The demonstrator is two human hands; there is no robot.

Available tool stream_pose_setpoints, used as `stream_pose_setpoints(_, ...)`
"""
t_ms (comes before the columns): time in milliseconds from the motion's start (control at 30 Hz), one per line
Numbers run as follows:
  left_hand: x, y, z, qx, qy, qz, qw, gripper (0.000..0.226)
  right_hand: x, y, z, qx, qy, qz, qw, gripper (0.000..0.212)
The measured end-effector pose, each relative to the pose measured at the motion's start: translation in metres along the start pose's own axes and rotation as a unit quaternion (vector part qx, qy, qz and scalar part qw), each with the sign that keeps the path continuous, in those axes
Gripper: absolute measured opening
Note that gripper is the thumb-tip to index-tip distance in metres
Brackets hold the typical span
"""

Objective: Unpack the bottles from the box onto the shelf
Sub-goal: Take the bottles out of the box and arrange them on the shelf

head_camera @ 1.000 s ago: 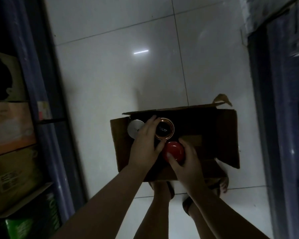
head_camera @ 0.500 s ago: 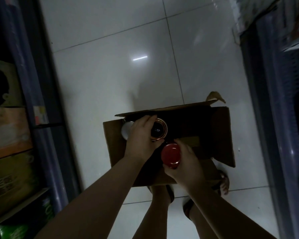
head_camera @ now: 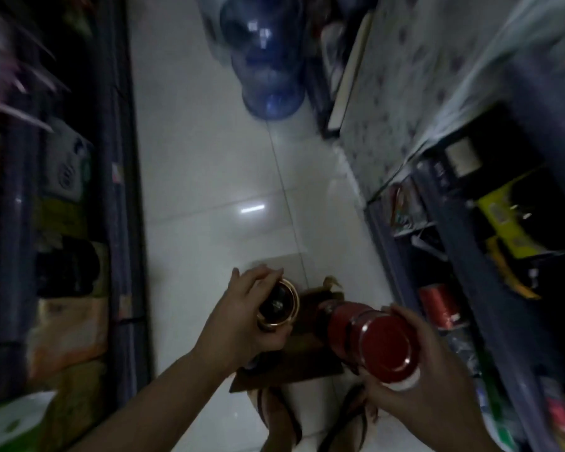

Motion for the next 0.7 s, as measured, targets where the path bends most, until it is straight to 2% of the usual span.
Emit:
stream_pose_setpoints(100,-0.007,-0.079,0.087,-0.054,-0.014,-0.034,0.998,0.082,-0.029,0.078,0.092,-0.019,-0.053,0.064,0.996,0.087)
stream_pose_setpoints(267,-0.029,-0.220,0.236,-0.119,-0.091,-0.099,0.984,0.082,-0.094,0.200,0.234,0.062,-0.128,0.169,0.975,0.090)
stream_pose_setpoints(400,-0.047,-0.314,0.332,-0.244,-0.140,-0.168,0.945,0.081,-0.154,0.303,0.322,0.104,-0.207,0.292,0.928,0.062)
stream_pose_setpoints(533,-0.064,-0.399,0.411,-0.309,-0.179,-0.253,0.899,0.075,-0.206,0.363,0.391,0.168,-0.277,0.339,0.883,0.060)
stream_pose_setpoints(633,-0.075,-0.457,0.459,-0.331,-0.193,-0.309,0.870,0.070,-0.238,0.397,0.427,0.233,-0.316,0.358,0.847,0.049)
stream_pose_setpoints(700,-0.082,-0.491,0.485,-0.345,-0.195,-0.343,0.852,0.066,-0.255,0.414,0.445,0.289,-0.331,0.370,0.819,0.060)
Point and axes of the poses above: each hand's wrist, its own x-axis towards the middle knuckle, its own z-axis out of the back of the hand, y = z × x, the point moved 8 cm from there along x, towards the middle knuckle, and after that the axes turned 7 degrees about y, right-handed, at the moved point
